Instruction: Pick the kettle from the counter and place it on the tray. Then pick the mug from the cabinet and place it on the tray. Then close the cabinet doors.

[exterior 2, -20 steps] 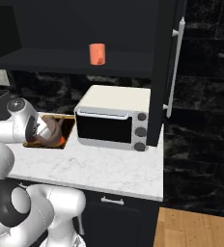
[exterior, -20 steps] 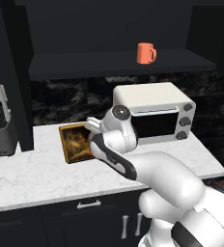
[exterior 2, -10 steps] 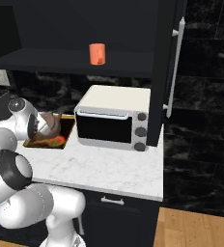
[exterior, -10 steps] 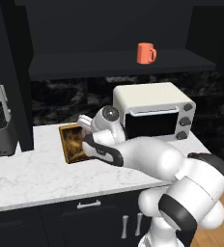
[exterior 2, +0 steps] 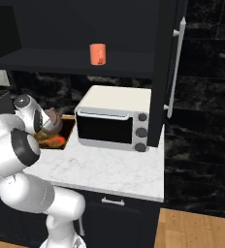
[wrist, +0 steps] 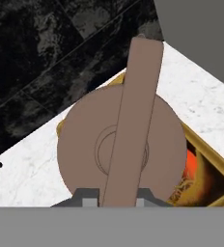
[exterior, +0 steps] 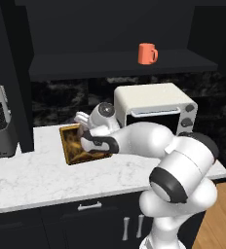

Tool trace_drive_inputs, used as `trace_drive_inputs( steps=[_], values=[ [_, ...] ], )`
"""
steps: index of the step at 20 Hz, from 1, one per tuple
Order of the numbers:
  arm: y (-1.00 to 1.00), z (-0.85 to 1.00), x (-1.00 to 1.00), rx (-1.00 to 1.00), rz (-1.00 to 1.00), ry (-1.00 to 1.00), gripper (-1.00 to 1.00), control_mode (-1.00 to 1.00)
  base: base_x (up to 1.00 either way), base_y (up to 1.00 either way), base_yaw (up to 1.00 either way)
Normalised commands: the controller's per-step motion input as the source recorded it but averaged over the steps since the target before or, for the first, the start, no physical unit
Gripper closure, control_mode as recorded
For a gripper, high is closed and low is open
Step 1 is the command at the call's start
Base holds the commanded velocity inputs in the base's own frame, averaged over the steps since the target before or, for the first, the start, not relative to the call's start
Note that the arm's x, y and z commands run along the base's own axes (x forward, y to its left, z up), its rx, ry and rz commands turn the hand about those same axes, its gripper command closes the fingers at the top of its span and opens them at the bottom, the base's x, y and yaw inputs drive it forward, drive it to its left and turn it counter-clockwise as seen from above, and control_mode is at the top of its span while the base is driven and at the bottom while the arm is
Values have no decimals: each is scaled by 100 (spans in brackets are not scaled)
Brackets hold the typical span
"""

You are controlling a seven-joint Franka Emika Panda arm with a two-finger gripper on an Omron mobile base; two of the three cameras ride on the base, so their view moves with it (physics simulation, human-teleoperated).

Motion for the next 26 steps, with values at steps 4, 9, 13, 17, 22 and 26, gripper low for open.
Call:
trace_drive_inputs(
  steps=[4, 9, 13, 17, 22, 26],
  values=[
    [8, 0, 39, 0, 0, 0, 100, -100, 0, 0, 0],
    [13, 0, 37, 0, 0, 0, 100, -100, 0, 0, 0],
    [17, -2, 42, 0, -1, 0, 100, -100, 0, 0, 0],
    [19, -9, 46, 0, -1, 0, 100, -100, 0, 0, 0],
    [23, -28, 38, 0, 0, 0, 100, -100, 0, 0, 0],
    [23, -44, 29, -3, 0, 0, 100, -100, 0, 0, 0]
  ],
)
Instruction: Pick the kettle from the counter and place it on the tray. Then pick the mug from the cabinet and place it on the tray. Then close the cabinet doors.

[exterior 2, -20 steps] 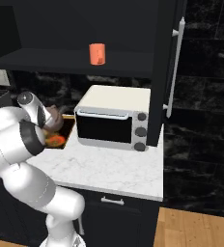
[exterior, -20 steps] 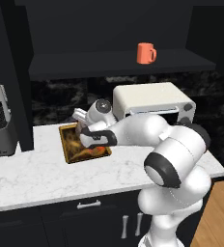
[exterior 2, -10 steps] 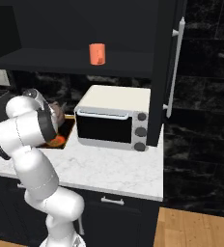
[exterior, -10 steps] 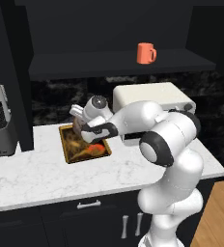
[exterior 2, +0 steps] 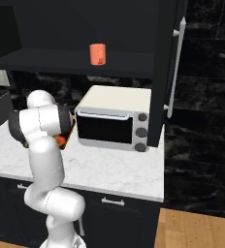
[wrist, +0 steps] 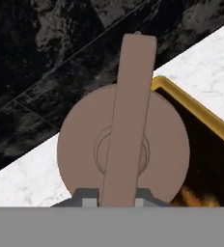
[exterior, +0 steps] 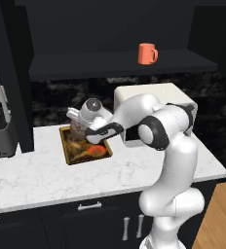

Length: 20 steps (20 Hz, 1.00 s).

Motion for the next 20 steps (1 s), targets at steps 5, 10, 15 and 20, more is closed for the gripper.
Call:
trace_drive_inputs(
  steps=[5, 10, 15, 20],
  values=[
    [20, -35, 32, 0, 0, 0, 100, -100, 0, 0, 0],
    [11, -26, 23, 0, 0, 0, 100, -100, 0, 0, 0],
    [0, -17, 0, 0, 0, 0, -100, -100, 0, 0, 0],
    [-9, 1, 0, 0, 0, 0, -100, -100, 0, 0, 0]
  ],
)
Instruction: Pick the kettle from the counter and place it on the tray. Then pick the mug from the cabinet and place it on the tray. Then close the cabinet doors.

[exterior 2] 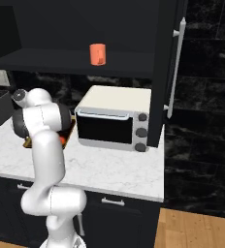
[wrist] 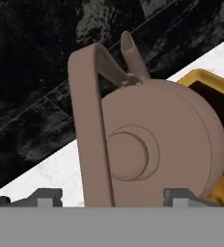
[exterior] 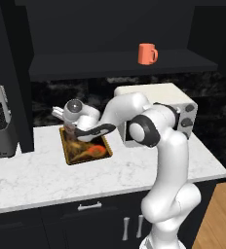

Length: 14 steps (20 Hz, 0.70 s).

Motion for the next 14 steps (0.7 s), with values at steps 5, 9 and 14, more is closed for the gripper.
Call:
trace_drive_inputs(
  steps=[5, 9, 14],
  values=[
    [-25, 27, 0, 1, 0, 3, -100, -100, 0, 0, 0],
    [-10, 49, 0, 8, 0, 0, -100, -100, 0, 0, 0],
    [-5, 56, 0, 8, -1, -1, -100, -100, 0, 0, 0]
  ],
)
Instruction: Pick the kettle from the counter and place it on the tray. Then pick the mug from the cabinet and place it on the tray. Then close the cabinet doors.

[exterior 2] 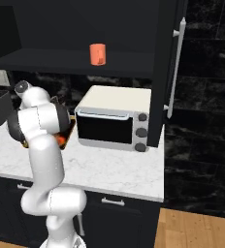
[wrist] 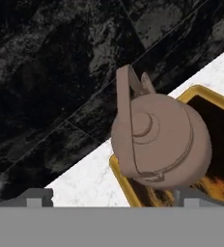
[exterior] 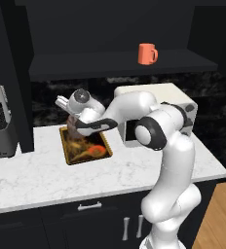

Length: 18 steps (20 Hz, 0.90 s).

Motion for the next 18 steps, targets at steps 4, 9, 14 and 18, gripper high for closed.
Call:
trace_drive_inputs(
  steps=[4, 9, 14, 18],
  values=[
    [-13, 41, -23, 3, -1, -2, -100, -100, 0, 0, 0],
    [0, 18, -76, -3, 0, -14, -100, -100, 0, 0, 0],
    [0, 25, -89, -2, 0, -11, -100, -100, 0, 0, 0],
    [-8, 56, -95, 0, 0, -9, -100, -100, 0, 0, 0]
  ],
)
